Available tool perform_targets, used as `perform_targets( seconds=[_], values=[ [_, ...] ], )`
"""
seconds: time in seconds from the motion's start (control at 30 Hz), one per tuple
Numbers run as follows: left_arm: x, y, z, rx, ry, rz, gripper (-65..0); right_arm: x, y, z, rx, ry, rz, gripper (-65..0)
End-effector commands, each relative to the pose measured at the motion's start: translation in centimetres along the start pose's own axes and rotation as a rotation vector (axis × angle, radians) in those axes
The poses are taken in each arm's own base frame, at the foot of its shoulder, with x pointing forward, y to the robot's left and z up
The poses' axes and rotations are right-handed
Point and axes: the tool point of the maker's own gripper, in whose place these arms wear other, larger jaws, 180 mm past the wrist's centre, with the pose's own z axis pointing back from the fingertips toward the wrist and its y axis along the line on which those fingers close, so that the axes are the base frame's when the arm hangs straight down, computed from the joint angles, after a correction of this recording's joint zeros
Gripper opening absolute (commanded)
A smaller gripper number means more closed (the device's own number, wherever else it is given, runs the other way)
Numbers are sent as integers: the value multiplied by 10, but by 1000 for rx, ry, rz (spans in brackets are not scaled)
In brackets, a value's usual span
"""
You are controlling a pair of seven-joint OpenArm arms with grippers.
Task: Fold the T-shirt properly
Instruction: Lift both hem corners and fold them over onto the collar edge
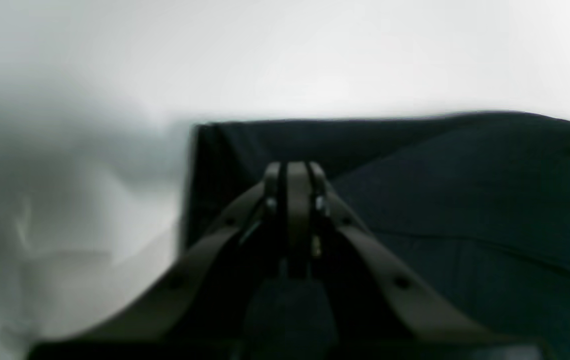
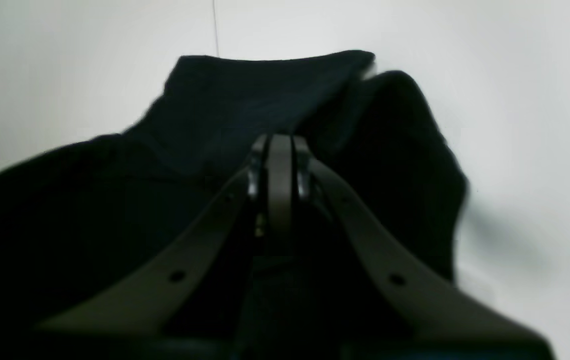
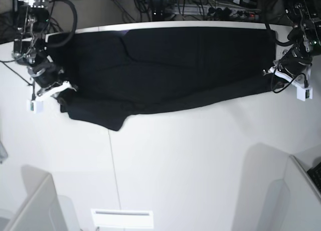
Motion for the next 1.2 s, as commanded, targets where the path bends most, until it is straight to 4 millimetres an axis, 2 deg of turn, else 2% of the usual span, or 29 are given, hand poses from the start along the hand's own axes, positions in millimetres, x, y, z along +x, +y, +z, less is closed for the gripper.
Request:
perform_targets(
  seconds=[0.0, 0.1, 0.27, 0.43, 0.73, 0.83, 0.93, 1.0, 1.17],
  values=[
    [14, -2, 7, -10, -47, -18, -650, 19, 5, 7, 16, -47, 29, -650],
    [11, 0, 8, -6, -41, -17, -650, 21, 10, 16, 19, -46, 19, -650],
    [2, 3, 10, 2, -18, -18, -650, 28, 2, 37, -17, -47, -22, -650],
    [6, 4, 12, 7, -16, -48, -650, 27, -4, 50, -43, -20, -38, -650],
    [-2, 9, 16, 20, 12, -64, -650, -13, -7, 55, -59, 89, -114, -650],
    [-7, 11, 17, 27, 27, -66, -650, -24, -2, 59, -17, 109, -155, -650],
    [-10, 11, 18, 27, 32, -65, -650, -28, 5, 64, 37, 111, -199, -650],
    [-10, 12, 18, 29, 34, -65, -650, -26, 0, 67, 28, 105, -211, -650],
    [-21, 15, 20, 38, 63, -67, -650, -36, -6, 71, 7, 129, -220, -650]
  ],
)
